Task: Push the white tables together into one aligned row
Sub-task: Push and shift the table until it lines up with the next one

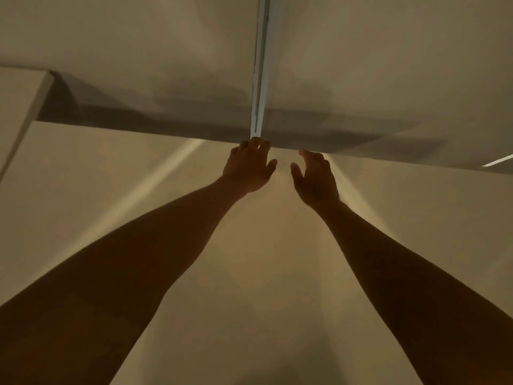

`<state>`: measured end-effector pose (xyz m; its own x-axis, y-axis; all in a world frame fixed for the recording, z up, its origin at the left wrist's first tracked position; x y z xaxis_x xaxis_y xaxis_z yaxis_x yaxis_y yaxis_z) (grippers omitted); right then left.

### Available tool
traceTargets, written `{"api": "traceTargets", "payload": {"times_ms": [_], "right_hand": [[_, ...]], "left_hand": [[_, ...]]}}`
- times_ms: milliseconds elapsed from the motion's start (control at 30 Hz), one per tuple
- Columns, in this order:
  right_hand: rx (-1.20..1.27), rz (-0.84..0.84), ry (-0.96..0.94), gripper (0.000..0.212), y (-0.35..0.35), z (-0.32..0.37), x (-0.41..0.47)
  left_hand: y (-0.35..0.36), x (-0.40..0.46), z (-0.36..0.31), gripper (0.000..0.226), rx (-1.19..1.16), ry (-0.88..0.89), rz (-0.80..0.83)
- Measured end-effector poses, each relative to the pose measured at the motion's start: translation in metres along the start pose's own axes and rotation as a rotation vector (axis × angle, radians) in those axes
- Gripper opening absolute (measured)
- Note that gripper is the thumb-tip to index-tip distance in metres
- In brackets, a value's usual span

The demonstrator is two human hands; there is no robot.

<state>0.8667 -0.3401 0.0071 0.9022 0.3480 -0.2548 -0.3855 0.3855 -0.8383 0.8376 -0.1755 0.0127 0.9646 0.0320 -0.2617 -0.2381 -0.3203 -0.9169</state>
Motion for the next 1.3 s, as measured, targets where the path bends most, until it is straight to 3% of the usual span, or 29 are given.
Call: {"api": "traceTargets", "payload": {"times_ms": [233, 333, 500, 667, 1133, 1300], "right_hand": [[-0.115, 0.094, -0.047, 0.045, 0.015, -0.019, 0.072], [-0.221, 0.062, -0.072, 0.043, 0.026, -0.037, 0.100], [-0.387, 0.100, -0.069, 0.058, 0.037, -0.048, 0.126], [-0.371, -0.016, 0.008, 0.057, 0.047, -0.037, 0.129], [-0.362, -0.094, -0.020, 0.067, 0.049, -0.028, 0.154], [-0.352, -0.104, -0.031, 0.061, 0.048, -0.028, 0.171]], "left_hand": [[0.033, 0.078, -0.002, 0.052, 0.157, 0.017, 0.086], [0.045, 0.104, 0.012, 0.053, 0.257, 0.034, 0.111], [0.064, 0.129, 0.038, 0.075, 0.252, 0.094, 0.268], [0.065, 0.128, 0.040, 0.079, 0.267, 0.093, 0.159], [0.058, 0.144, 0.057, 0.079, 0.197, 0.044, 0.112], [0.057, 0.154, 0.064, 0.082, 0.155, -0.002, 0.087]]}}
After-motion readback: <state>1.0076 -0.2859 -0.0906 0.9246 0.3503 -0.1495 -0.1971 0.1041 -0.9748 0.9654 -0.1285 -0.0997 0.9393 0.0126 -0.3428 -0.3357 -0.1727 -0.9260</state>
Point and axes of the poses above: each hand's wrist, its own x-axis towards the middle knuckle, its own y-axis out of the palm, z = x × y, the point moved 5 cm from there along x, towards the middle knuckle, and after that the axes turned 8 degrees about z, right-handed, at the moved point
